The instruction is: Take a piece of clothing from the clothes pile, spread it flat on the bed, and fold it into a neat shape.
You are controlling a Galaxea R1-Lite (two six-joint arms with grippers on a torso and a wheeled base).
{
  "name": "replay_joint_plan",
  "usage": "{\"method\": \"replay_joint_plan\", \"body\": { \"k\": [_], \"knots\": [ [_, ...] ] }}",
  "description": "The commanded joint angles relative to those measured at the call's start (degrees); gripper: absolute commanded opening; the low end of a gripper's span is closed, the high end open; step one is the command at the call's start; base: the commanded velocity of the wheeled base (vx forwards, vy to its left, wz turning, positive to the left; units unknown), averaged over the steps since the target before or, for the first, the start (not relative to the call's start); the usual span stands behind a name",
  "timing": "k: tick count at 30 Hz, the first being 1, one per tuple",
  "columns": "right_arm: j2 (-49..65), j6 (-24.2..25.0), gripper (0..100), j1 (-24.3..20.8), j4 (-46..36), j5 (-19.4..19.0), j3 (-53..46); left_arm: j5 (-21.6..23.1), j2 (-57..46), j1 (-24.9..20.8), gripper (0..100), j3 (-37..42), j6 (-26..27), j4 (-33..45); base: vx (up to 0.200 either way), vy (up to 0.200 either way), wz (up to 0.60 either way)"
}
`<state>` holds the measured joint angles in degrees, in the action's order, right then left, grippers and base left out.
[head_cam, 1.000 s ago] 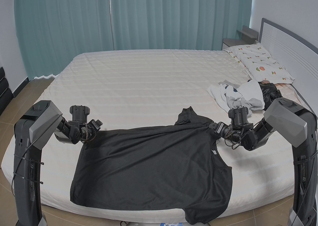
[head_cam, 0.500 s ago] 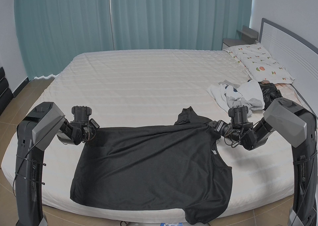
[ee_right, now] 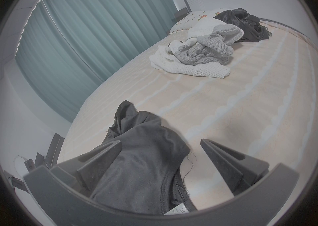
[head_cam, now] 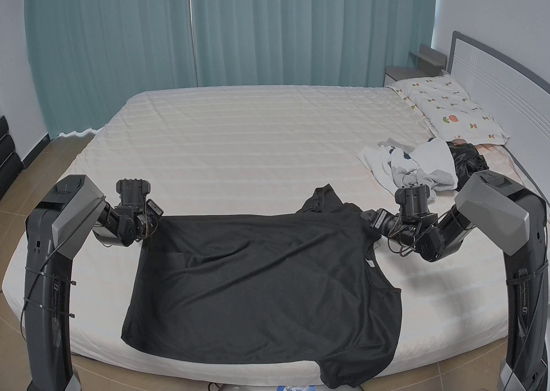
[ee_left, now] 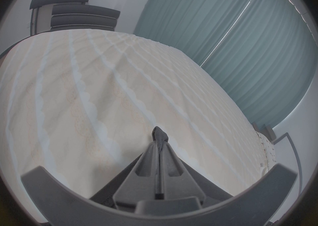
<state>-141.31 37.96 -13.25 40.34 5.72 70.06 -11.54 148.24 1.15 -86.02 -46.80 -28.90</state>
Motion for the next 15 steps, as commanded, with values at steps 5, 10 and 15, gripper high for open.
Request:
{"method": "replay_joint_plan", "body": {
  "k": [5,10,15],
  "knots": [
    [-1.2,0.0,100,-0.1,0.1,-0.1,-0.1,-0.2,0.2,0.9,0,-1.1,-0.1,-0.1,0.0,0.0,0.0],
    [-3.2,-0.2,100,-0.5,0.1,-0.1,0.6,-0.2,0.4,1.2,0,-1.1,-0.3,-0.1,0.0,0.0,0.0],
    [-5.9,-0.7,100,-0.6,0.0,0.0,3.9,-0.5,0.5,1.1,0,-1.1,-0.4,0.1,0.0,0.0,0.0]
  ]
}}
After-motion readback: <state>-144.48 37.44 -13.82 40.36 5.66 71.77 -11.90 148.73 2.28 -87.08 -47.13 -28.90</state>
